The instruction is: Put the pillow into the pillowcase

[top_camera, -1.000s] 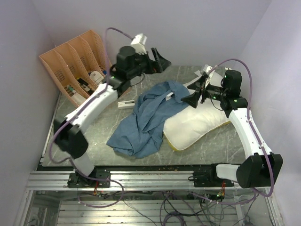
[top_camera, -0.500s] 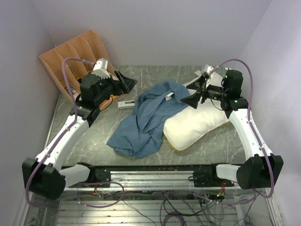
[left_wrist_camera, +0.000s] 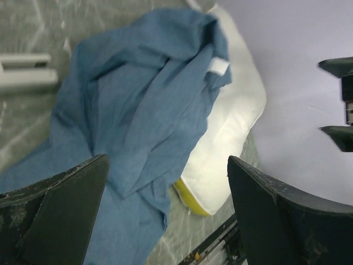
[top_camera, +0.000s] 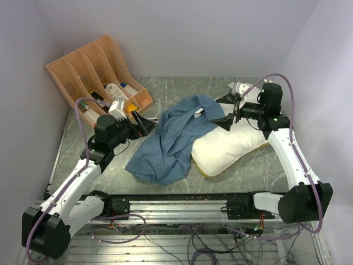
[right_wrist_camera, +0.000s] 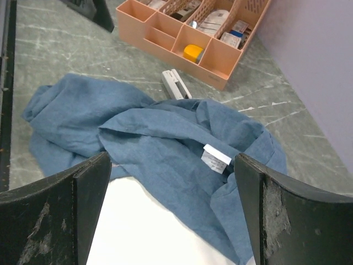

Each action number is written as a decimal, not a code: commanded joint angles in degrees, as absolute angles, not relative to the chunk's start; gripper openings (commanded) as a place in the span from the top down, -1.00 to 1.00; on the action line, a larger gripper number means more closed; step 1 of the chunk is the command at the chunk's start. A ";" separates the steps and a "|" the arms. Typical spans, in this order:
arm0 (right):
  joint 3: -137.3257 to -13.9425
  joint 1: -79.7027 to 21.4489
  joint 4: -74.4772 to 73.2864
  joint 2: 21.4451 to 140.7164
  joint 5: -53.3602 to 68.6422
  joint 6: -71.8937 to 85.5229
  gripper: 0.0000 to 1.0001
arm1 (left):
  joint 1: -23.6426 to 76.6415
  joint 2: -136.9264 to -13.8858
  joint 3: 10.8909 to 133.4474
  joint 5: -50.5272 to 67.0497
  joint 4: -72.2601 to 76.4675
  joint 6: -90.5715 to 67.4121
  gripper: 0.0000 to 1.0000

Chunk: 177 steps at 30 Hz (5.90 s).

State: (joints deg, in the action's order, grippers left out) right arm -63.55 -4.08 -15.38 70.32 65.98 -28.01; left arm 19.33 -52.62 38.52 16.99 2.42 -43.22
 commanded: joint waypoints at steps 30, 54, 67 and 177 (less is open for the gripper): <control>-78.75 -22.46 -13.04 98.04 12.22 -34.38 -0.18 | 33.22 -98.15 57.90 9.12 -3.90 -38.17 -0.22; -94.35 -9.00 -2.09 98.57 0.66 -21.04 0.30 | 44.33 -102.90 89.64 30.30 -6.34 -37.80 0.36; -75.23 0.66 -16.47 76.58 47.22 -19.30 -0.80 | 49.92 -84.73 78.63 -1.19 -19.38 -23.12 -1.00; -59.52 -12.78 -10.74 90.73 52.00 4.82 1.00 | 38.47 -88.88 70.79 6.11 -20.77 -37.37 0.28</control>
State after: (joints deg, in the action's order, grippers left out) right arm -62.59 -11.40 -10.37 95.02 48.38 4.82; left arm 38.04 -93.71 75.90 0.19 -20.18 -38.39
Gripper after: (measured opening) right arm 0.011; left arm 0.361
